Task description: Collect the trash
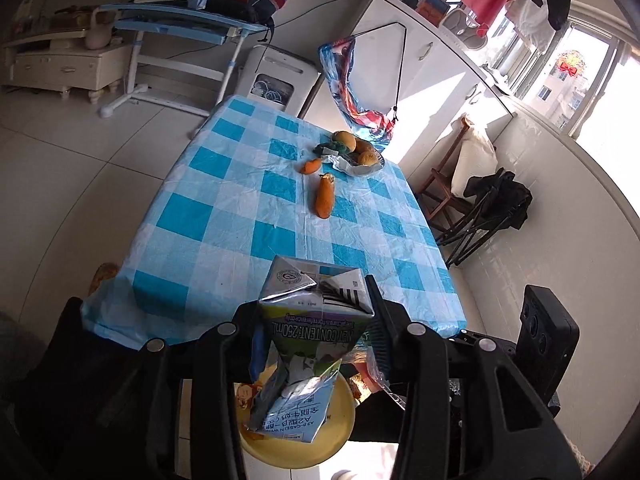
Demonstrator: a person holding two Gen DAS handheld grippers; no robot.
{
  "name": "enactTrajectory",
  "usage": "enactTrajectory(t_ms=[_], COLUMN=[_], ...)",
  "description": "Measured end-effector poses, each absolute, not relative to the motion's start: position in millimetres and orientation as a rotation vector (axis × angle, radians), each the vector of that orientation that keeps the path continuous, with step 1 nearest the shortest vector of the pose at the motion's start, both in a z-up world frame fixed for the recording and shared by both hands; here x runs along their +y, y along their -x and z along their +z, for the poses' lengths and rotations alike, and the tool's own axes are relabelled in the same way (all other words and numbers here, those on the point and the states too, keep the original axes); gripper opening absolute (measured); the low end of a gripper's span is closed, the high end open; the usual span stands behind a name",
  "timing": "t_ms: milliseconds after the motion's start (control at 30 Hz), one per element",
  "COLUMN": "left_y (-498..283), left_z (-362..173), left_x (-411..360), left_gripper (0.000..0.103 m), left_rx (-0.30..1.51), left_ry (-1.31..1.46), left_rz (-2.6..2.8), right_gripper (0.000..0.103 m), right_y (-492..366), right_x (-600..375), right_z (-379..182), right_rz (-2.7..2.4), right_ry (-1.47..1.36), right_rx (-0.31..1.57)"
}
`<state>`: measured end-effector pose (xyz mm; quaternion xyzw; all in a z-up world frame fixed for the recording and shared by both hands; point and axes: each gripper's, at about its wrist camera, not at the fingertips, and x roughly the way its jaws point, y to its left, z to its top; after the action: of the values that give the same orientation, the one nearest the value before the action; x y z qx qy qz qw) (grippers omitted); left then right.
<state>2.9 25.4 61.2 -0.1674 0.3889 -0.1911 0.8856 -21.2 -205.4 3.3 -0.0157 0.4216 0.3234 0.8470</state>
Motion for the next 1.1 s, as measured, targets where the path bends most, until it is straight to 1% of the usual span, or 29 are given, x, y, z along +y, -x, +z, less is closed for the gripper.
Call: enactTrajectory(t_ms=[167,400,500,567,667,733,767,833,867,900,933,1000,1100], left_y=[9.4,17.6,17.8,17.3,16.4,14.7,15.3,17.6,19.7,21.9,23.9,27.1,27.5], left_z=[43.6,-4.6,-23.5,-37.4,-54.1,-62.3,-62.9,-57.2,-52.2,-46.1,-39.7,-31.9,-24.9], left_x=[19.5,-3.2,-11.9,-18.7,-23.8,-24.2,-23.9,-22.0,-20.8,-19.2,-16.0,-9.8,2.0], left_gripper=[0.039,0.039,0.039,0.039,0.039,0.051,0.055,0.072,0.075,0.082,0.086,0.090,0.093], left_rx=[0.849,0.951,0.989,1.024,1.067,1.092,1.087,1.043,1.008,0.971,0.931,0.872,0.823], left_ry=[0.331,0.321,0.326,0.314,0.289,0.285,0.277,0.245,0.226,0.204,0.184,0.156,0.152], left_rz=[-0.403,-0.405,-0.405,-0.405,-0.394,-0.392,-0.380,-0.352,-0.334,-0.310,-0.279,-0.212,-0.129], right_gripper=[0.056,0.056,0.057,0.065,0.070,0.075,0.078,0.083,0.086,0.087,0.089,0.090,0.092], right_y=[36.8,39.4,35.5,30.6,23.5,20.1,19.4,19.7,20.3,19.9,19.3,16.8,9.9], right_x=[-180.2,-152.3,-154.2,-164.0,-184.9,-199.1,-205.5,-218.1,-224.4,-230.6,-235.9,-243.7,-256.5], right_z=[-21.4,-70.4,-79.4,-73.7,-59.4,-47.9,-41.1,-27.1,-19.3,-13.2,-8.0,0.7,6.9], right_rz=[0.666,0.625,0.585,0.554,0.489,0.445,0.426,0.395,0.378,0.363,0.351,0.318,0.267], right_ry=[0.196,0.427,0.450,0.409,0.321,0.258,0.225,0.158,0.124,0.090,0.055,-0.011,-0.093], right_rx=[0.967,1.104,1.125,1.110,1.058,1.007,0.975,0.912,0.879,0.851,0.828,0.790,0.754])
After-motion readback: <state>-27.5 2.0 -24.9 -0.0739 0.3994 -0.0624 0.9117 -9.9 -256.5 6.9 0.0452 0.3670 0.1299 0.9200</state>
